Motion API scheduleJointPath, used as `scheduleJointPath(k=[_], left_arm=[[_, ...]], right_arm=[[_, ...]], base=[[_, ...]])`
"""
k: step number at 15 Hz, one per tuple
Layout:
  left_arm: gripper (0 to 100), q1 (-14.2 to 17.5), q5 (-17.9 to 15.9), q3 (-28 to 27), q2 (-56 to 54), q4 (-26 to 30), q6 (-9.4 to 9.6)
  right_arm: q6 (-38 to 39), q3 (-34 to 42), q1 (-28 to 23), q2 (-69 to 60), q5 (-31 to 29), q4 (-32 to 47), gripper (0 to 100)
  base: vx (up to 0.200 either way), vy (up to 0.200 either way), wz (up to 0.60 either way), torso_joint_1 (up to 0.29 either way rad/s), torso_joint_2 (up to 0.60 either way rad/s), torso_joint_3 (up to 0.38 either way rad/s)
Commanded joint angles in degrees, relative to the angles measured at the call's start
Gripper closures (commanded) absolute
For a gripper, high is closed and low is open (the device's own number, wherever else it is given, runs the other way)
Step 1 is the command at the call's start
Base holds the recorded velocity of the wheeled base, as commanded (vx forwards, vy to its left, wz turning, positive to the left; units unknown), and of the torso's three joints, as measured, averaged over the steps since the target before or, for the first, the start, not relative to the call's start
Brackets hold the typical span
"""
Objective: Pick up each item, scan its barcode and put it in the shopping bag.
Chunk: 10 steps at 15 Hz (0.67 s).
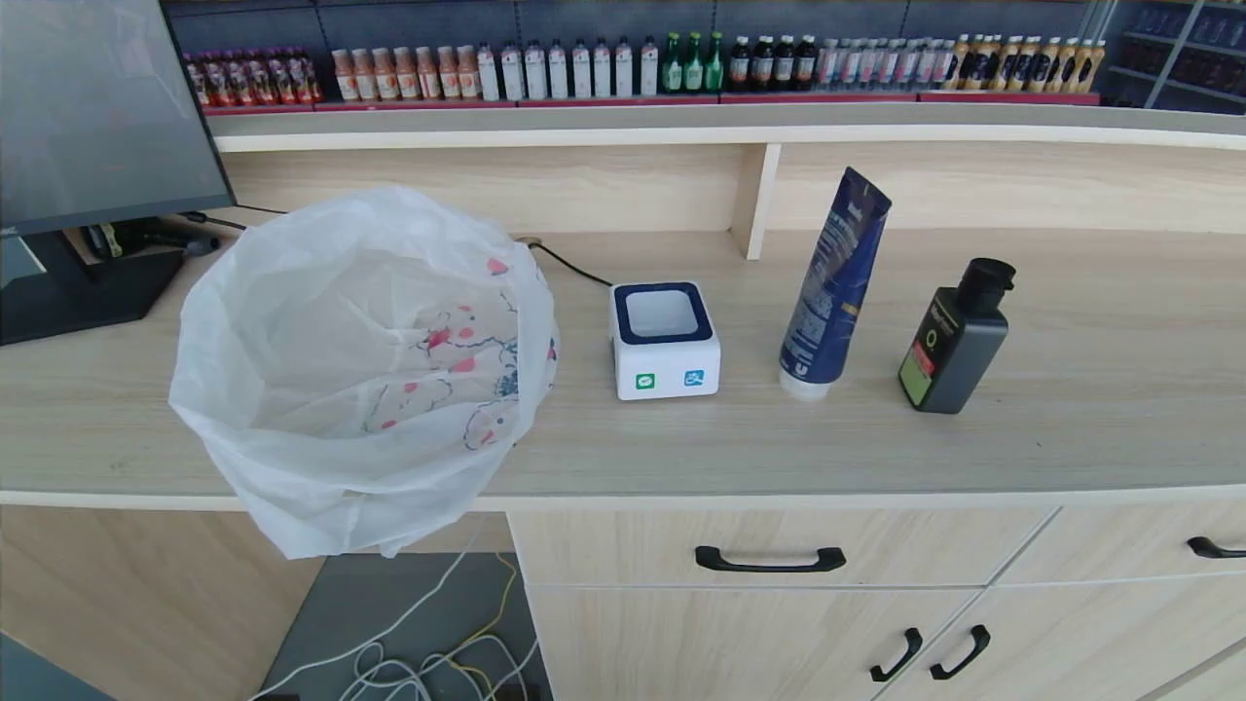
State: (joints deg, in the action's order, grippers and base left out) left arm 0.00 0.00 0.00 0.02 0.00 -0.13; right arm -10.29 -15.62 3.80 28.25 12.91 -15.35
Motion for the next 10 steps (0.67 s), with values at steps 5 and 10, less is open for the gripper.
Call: scheduleJointPath(k=[5,10], left_arm=[[0,0.0,0.0,0.0,-0.02,0.0,-0.04],[0,0.0,0.0,0.0,-0.02,0.0,-0.04]], right_arm=[[-4.3,-1.96,12.98,25.54,-0.69,-21.3,0],[-4.13,-7.76,27.49,38.11,-15.72,-32.73,0]], base=[[0.0,0.0,0.0,0.0,0.0,0.0],[0.0,0.0,0.0,0.0,0.0,0.0]])
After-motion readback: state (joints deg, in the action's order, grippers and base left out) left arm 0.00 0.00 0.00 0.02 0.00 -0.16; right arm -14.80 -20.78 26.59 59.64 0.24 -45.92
